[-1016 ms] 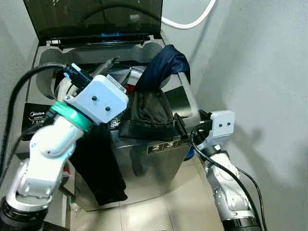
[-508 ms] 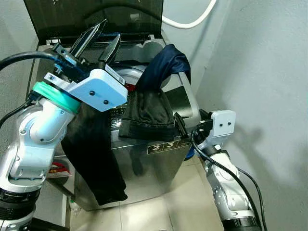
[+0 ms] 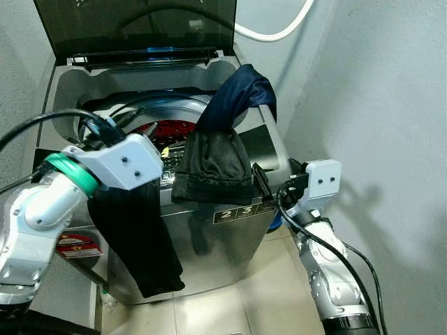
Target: Clothes washing
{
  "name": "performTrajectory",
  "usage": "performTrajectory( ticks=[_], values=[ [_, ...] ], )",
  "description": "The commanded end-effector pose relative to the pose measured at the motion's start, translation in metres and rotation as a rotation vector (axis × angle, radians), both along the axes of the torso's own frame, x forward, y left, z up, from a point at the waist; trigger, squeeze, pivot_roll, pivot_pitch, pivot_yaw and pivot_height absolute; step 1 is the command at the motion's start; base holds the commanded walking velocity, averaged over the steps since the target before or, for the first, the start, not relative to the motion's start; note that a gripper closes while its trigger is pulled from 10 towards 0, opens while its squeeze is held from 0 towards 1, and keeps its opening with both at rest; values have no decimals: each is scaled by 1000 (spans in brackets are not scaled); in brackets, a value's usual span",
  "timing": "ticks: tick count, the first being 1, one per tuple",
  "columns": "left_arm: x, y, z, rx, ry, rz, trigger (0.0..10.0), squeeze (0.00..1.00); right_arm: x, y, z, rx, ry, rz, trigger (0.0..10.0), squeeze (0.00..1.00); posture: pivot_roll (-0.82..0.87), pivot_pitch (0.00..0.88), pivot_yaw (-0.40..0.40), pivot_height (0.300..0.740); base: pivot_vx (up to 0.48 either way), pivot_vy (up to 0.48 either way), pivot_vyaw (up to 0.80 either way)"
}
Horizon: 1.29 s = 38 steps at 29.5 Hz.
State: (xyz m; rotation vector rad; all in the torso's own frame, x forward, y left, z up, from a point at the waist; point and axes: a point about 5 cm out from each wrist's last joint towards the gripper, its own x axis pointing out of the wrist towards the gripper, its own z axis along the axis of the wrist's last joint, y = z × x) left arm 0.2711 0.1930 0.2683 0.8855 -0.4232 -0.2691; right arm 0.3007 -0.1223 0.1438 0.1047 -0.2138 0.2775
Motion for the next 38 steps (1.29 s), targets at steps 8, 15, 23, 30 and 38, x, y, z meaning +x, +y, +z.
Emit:
performTrajectory(
  ticks=[8, 15, 23, 30, 38],
  values=[
    [-18, -13, -27, -254, 390, -251, 10000, 0, -1, 3, -7, -11, 37, 19, 10000, 0, 88, 27, 6, 740, 0, 0, 0],
    [-36, -16, -26, -181, 518, -402, 10000, 0, -1, 3, -7, -11, 38, 19, 10000, 0, 91, 33, 4, 740, 0, 0, 0],
    [-36, -3, -35, 42, 572, -310, 10000, 0, -1, 3, -7, -12, 39, 22, 10000, 0, 95, 35, 1, 740, 0, 0, 0],
    [-15, -7, -25, 70, 503, -363, 10000, 0, 0, 3, -6, -13, 37, 23, 10000, 0, 88, 36, -6, 740, 0, 0, 0],
    [-11, -16, -30, 85, 573, -456, 10000, 0, 0, 3, -5, -15, 33, 18, 10000, 0, 80, 37, -5, 740, 0, 0, 0]
  ],
)
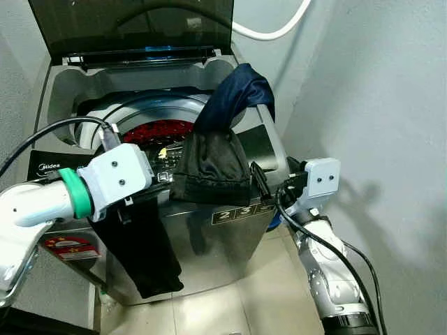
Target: Clothes washing
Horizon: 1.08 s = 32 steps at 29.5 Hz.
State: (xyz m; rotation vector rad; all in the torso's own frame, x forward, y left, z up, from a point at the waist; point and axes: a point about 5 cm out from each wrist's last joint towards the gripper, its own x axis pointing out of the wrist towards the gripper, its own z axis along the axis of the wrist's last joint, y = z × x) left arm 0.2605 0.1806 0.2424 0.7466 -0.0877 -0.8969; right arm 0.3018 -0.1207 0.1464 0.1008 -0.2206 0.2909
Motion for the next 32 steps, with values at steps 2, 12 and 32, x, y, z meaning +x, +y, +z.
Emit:
performTrajectory(
  ticks=[2, 12, 32],
  values=[
    [0, -6, -8, 11, 57, -59, 10000, 0, -1, 1, -7, -12, 40, 3, 10000, 0, 79, 38, -6, 740, 0, 0, 0],
    [-1, -11, -13, 15, 86, -100, 10000, 0, -1, 0, -7, -13, 39, 2, 10000, 0, 76, 39, -8, 740, 0, 0, 0],
    [11, -14, -30, 119, 80, -112, 10000, 0, 0, 1, -6, -13, 38, 6, 10000, 0, 79, 38, -13, 740, 0, 0, 0]
  ],
)
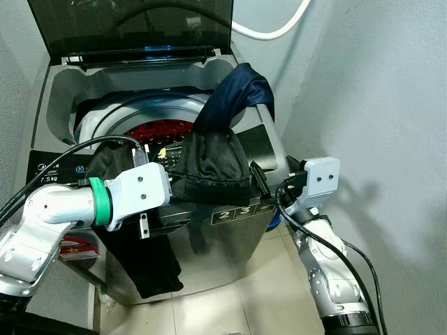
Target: Clothes washing
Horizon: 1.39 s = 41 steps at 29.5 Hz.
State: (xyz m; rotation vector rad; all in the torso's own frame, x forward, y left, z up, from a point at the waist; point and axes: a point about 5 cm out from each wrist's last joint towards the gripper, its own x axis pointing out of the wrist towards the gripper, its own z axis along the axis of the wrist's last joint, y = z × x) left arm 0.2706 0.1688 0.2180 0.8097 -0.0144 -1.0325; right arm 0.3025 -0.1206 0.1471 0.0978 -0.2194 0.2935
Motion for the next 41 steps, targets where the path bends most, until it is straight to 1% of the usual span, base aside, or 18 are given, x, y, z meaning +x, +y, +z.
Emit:
performTrajectory(
  ticks=[1, 8, 9, 10, 11, 12, 13, 14, 15, 17, 18, 21, 23, 28, 30, 36, 40, 41],
  values=[
    [3, -3, -7, 34, -10, -6, 10000, 0, -1, 1, -7, -11, 37, 4, 10000, 0, 78, 37, -13, 740, 0, 0, 0],
    [12, -4, -11, 72, -63, 16, 10000, 0, 0, 2, -6, -10, 35, 7, 10000, 0, 76, 35, -12, 740, 0, 0, 0],
    [16, -5, -12, 84, -94, 29, 9294, 0, 0, 2, -6, -10, 34, 7, 10000, 0, 76, 35, -12, 740, 0, 0, 0],
    [20, -5, -12, 93, -127, 41, 8078, 0, 0, 2, -6, -10, 34, 6, 10000, 0, 74, 34, -11, 740, 0, 0, 0],
    [24, -6, -12, 106, -169, 58, 5373, 0, 0, 2, -6, -10, 34, 6, 10000, 0, 75, 33, -12, 740, 0, 0, 0],
    [24, -6, -12, 106, -169, 58, 5373, 0, 0, 2, -6, -10, 34, 6, 10000, 0, 75, 33, -12, 740, 0, 0, 0],
    [30, -5, -12, 125, -222, 78, 4157, 0, 0, 2, -6, -10, 34, 6, 10000, 0, 73, 32, -12, 740, 0, 0, 0],
    [30, -5, -12, 125, -222, 78, 4157, 0, 0, 2, -6, -10, 34, 6, 10000, 0, 73, 32, -12, 740, 0, 0, 0],
    [32, -5, -12, 124, -232, 85, 1843, 0, 0, 2, -6, -10, 33, 6, 10000, 0, 73, 32, -11, 740, 0, 0, 0],
    [33, -5, -12, 119, -237, 88, 1647, 0, 0, 2, -6, -10, 33, 7, 10000, 0, 73, 32, -11, 740, 0, 0, 0],
    [33, -6, -11, 99, -233, 91, 0, 0, 0, 2, -6, -10, 32, 7, 10000, 0, 73, 31, -12, 740, 0, 0, 0],
    [33, -6, -10, 80, -230, 93, 0, 0, 0, 2, -6, -10, 33, 8, 10000, 0, 73, 30, -11, 740, 0, 0, 0],
    [34, -8, -7, 17, -214, 92, 0, 0, 0, 3, -6, -9, 33, 9, 10000, 0, 74, 27, -11, 740, 0, 0, 0],
    [34, -10, -3, -51, -201, 93, 0, 0, 0, 3, -6, -9, 33, 11, 10000, 0, 74, 27, -11, 740, 0, 0, 0],
    [36, -12, 2, -121, -196, 100, 0, 0, 0, 4, -6, -9, 32, 14, 10000, 0, 74, 26, -14, 740, 0, 0, 0],
    [39, -13, 7, -167, -225, 114, 0, 0, 0, 4, -6, -10, 32, 16, 10000, 0, 73, 26, -14, 740, 0, 0, 0],
    [43, -12, 14, -191, -282, 147, 0, 0, 0, 4, -6, -11, 32, 16, 10000, 0, 72, 29, -15, 740, 0, 0, 0],
    [50, -8, 23, -208, -360, 208, 7255, 0, 0, 4, -6, -11, 33, 16, 10000, 0, 72, 29, -15, 740, 0, 0, 0]
  ],
)
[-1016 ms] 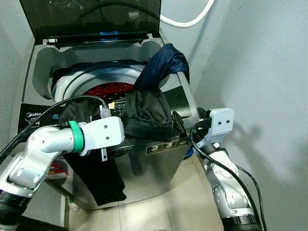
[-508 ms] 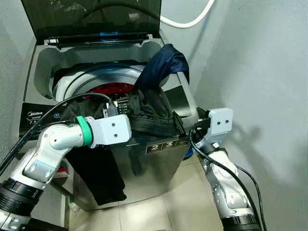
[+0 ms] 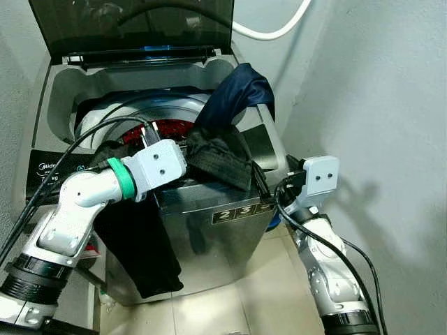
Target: Clothes washing
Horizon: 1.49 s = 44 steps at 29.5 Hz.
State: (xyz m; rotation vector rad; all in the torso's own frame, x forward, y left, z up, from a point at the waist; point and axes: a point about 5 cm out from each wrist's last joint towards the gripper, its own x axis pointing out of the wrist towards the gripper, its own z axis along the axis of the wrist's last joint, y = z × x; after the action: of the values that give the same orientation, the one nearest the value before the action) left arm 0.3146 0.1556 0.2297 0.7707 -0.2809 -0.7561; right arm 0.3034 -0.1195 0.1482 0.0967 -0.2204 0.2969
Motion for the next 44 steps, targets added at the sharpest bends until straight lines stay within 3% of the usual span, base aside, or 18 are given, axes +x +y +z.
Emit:
performTrajectory(
  ticks=[1, 2, 3, 5, 8, 10, 11, 12, 15, 17, 19, 21, 22, 23, 24, 36, 37, 44],
  values=[
    [6, 6, 11, -27, -75, 60, 7255, 0, -1, 3, -7, -10, 34, 12, 10000, 0, 72, 29, -15, 740, 0, 0, 0],
    [13, 13, 22, -42, -156, 134, 10000, 0, -1, 3, -7, -10, 34, 12, 10000, 0, 72, 29, -15, 740, 0, 0, 0],
    [20, 24, 35, -53, -246, 224, 10000, 0, -1, 3, -7, -10, 34, 12, 10000, 0, 73, 31, -15, 740, 0, 0, 0],
    [20, 24, 35, -53, -246, 224, 10000, 0, -1, 3, -7, -10, 34, 12, 10000, 0, 73, 31, -15, 740, 0, 0, 0],
    [36, 68, 72, -22, -469, 532, 10000, 0, 0, 3, -7, -9, 34, 12, 10000, 0, 73, 31, -12, 740, 0, 0, 0],
    [36, 68, 72, -22, -469, 532, 10000, 0, 0, 3, -7, -9, 34, 12, 10000, 0, 73, 31, -12, 740, 0, 0, 0],
    [39, 80, 80, -12, -511, 620, 10000, 0, 0, 3, -7, -8, 34, 12, 10000, 0, 71, 31, -10, 740, 0, 0, 0],
    [39, 80, 80, -12, -511, 620, 10000, 0, 0, 3, -7, -8, 34, 12, 10000, 0, 71, 31, -10, 740, 0, 0, 0],
    [44, 111, 91, -43, -532, 840, 10000, 0, -1, 3, -6, -6, 33, 9, 10000, 0, 69, 31, -9, 740, 0, 0, 0],
    [53, 130, 71, -234, -245, 948, 10000, 0, -1, 3, -6, -5, 32, 8, 10000, 0, 65, 34, -8, 740, 0, 0, 0],
    [53, 130, 71, -234, -245, 948, 10000, 0, -1, 3, -6, -5, 32, 8, 10000, 0, 65, 34, -8, 740, 0, 0, 0],
    [59, 122, 46, -396, 44, 863, 10000, 0, -1, 3, -6, -4, 32, 6, 10000, 0, 65, 37, -8, 740, 0, 0, 0],
    [59, 122, 46, -396, 44, 863, 10000, 0, -1, 3, -6, -4, 32, 6, 10000, 0, 65, 37, -8, 740, 0, 0, 0],
    [60, 116, 41, -419, 100, 813, 10000, 596, -2, 3, -6, -4, 32, 5, 10000, 0, 65, 37, -8, 740, 0, 0, 0],
    [62, 113, 40, -425, 98, 793, 10000, 1000, -2, 2, -6, -4, 32, 5, 10000, 0, 65, 38, -9, 740, 0, 0, 0],
    [52, 84, 62, -381, -96, 639, 10000, 1000, -2, 2, -6, -6, 33, 5, 10000, 0, 64, 40, -5, 740, 0, 0, 0],
    [40, 74, 59, -369, -90, 588, 10000, 1000, -2, 2, -6, -5, 34, 3, 10000, 0, 67, 42, -6, 740, 0, 0, 0],
    [16, 61, 62, -354, -88, 459, 10000, 1000, -2, 2, -6, -5, 36, 5, 10000, 0, 75, 43, -8, 740, 0, 0, 0]
  ],
)
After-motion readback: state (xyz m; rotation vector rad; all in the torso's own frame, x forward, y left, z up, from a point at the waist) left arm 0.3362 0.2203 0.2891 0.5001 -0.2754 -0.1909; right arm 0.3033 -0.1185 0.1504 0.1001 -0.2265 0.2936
